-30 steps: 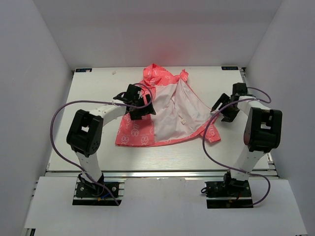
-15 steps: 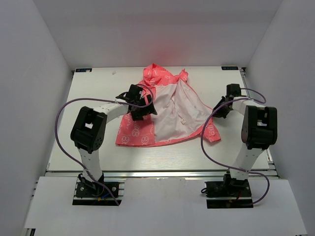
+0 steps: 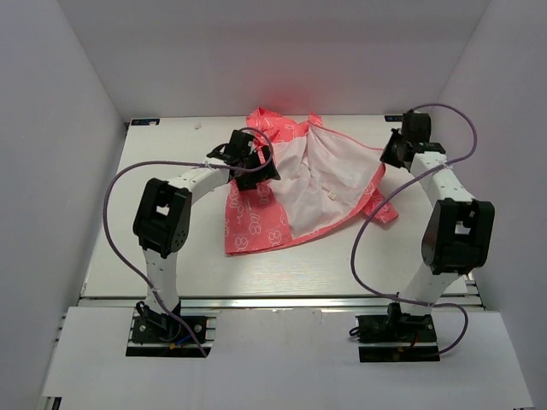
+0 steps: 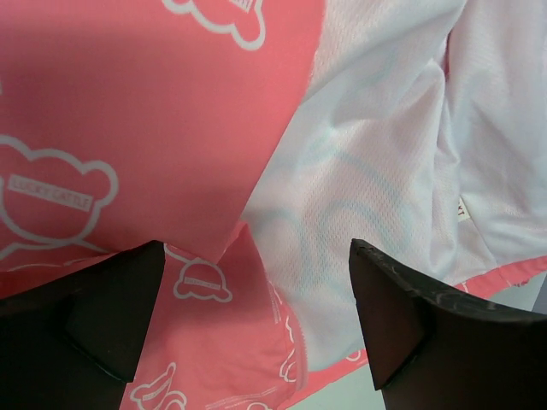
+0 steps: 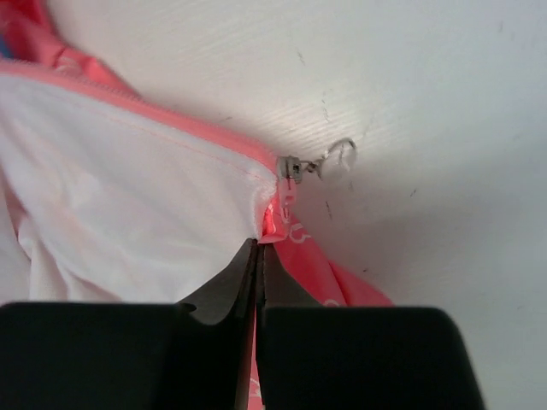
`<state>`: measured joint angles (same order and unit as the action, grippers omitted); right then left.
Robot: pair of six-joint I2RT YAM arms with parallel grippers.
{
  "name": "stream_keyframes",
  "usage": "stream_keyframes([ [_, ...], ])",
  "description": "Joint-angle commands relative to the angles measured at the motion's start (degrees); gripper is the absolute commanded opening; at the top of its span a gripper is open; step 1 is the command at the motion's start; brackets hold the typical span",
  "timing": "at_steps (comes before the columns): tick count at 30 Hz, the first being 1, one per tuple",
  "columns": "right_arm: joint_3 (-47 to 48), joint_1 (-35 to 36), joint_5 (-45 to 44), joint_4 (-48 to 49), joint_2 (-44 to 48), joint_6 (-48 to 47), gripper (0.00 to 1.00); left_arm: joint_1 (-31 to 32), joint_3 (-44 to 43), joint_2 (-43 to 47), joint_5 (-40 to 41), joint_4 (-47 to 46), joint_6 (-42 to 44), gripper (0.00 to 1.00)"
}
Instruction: Zip up the jacket
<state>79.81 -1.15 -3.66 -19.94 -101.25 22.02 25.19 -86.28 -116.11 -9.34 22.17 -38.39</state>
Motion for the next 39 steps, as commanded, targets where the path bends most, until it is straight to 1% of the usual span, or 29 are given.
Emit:
stream_keyframes([
  [1, 1.4, 6.7, -2.0, -0.7, 8.1, -14.7, 0.0, -0.1, -1.1, 4.7, 0.6, 1.6, 0.7, 0.98],
  [2, -1.3, 8.9, -1.8, -0.6, 9.5, -18.7, 0.0, -0.1, -0.6, 5.6, 0.7, 1.9, 0.6, 0.98],
  [3, -2.9, 15.1, -5.8, 0.6, 11.0, -21.6, 0.0, -0.1, 0.7, 6.7, 1.3, 2.4, 0.5, 0.98],
  [4, -4.2, 18.7, -7.8, 0.7, 13.2, -28.6, 0.0, -0.1, 1.5, 9.0, 1.5, 3.5, 0.5, 0.98],
  [5, -5.4, 21.9, -8.6, 0.4, 14.1, -31.4, 0.0, -0.1, 2.2, 10.3, 2.0, 4.4, 0.3, 0.98],
  [6, -7.7, 27.6, -8.7, -0.6, 14.9, -33.0, 0.0, -0.1, 3.1, 11.5, 2.8, 5.2, -0.2, 0.98],
  [7, -9.0, 30.5, -8.5, -0.9, 16.8, -33.9, 0.0, -0.2, 4.7, 12.7, 5.1, 7.6, -0.5, 0.98],
  [8, -10.5, 35.4, -7.9, -1.2, 17.7, -34.2, 0.0, -0.4, 5.5, 15.0, 6.1, 9.2, -1.1, 0.98],
  [9, -14.1, 37.4, -7.9, -1.3, 18.7, -33.5, 0.0, -0.5, 6.4, 16.1, 7.2, 10.4, -1.3, 0.98],
  [10, -16.1, 39.4, -7.8, -0.9, 20.4, -32.5, 0.0, -0.5, 8.3, 17.2, 10.2, 13.0, -1.9, 0.98],
  [11, -18.1, 42.7, -7.9, -0.5, 21.1, -29.1, 0.0, -0.6, 9.3, 19.4, 11.2, 14.2, -2.8, 0.98],
  [12, -22.1, 44.1, -7.8, -0.3, 21.7, -27.2, 0.0, -0.6, 10.6, 20.7, 11.5, 15.3, -3.4, 0.98],
  [15, -27.7, 48.2, -7.1, 0.7, 24.1, -21.6, 0.0, -0.6, 16.3, 25.4, 10.9, 14.0, -5.3, 0.98],
  [16, -30.1, 48.6, -6.5, 0.7, 25.2, -20.2, 0.15, -0.6, 17.7, 26.4, 10.6, 13.3, -5.6, 0.98],
  [17, -30.9, 48.8, -5.8, 0.5, 25.8, -19.4, 0.28, -0.6, 19.9, 27.1, 10.1, 12.6, -5.6, 0.98],
  [18, -31.6, 48.8, -3.8, 0.2, 26.7, -18.8, 0.54, -0.6, 20.6, 27.8, 9.9, 11.9, -5.6, 0.98],
  [19, -32.1, 48.9, -3.2, -0.2, 28.4, -18.6, 0.89, -0.6, 21.0, 28.0, 9.9, 11.7, -5.6, 0.98],
  [23, -33.8, 48.8, 1.7, -0.4, 31.9, -19.2, 0.9, -0.6, 21.9, 27.4, 9.4, 11.2, -4.9, 0.98],
  [24, -33.4, 48.8, 2.6, -0.9, 32.3, -19.5, 0.89, -0.6, 22.4, 27.3, 7.3, 10.4, -4.9, 0.98],
  [27, -31.0, 48.6, 1.4, -1.1, 32.2, -17.7, 0.89, -0.6, 22.5, 26.6, 6.2, 9.3, -4.5, 0.98],
  [28, -30.2, 48.3, 0.2, -1.3, 31.4, -15.1, 0.89, -0.6, 22.3, 26.4, 5.9, 9.1, -4.3, 0.98],
  [30, -28.1, 46.6, 0.6, -1.7, 29.2, -12.7, 0.89, -0.5, 22.4, 25.9, 5.0, 8.2, -4.1, 0.98],
  [31, -27.3, 45.7, 1.6, -2.1, 28.2, -11.3, 0.89, -0.5, 22.5, 25.8, 4.4, 7.7, -4.1, 0.98],
  [32, -26.7, 44.4, 6.0, -2.1, 27.1, -10.0, 0.89, -0.5, 22.6, 25.7, 4.0, 7.2, -4.0, 0.98],
  [35, -26.4, 42.8, 8.5, -1.4, 22.3, -8.3, 0.87, -0.5, 23.1, 24.7, 2.8, 5.2, -3.5, 0.98],
  [36, -26.6, 42.0, 9.0, -0.5, 19.9, -7.8, 0.84, -0.5, 22.9, 24.2, 2.4, 5.2, -3.4, 0.98],
  [37, -26.8, 39.8, 10.7, -0.2, 18.6, -7.5, 0.83, -0.5, 22.5, 23.5, 2.4, 5.3, -3.4, 0.98],
  [39, -26.8, 37.3, 11.0, 0.2, 15.6, -6.2, 0.8, -0.5, 22.3, 21.2, 1.2, 4.2, -3.2, 0.98],
])
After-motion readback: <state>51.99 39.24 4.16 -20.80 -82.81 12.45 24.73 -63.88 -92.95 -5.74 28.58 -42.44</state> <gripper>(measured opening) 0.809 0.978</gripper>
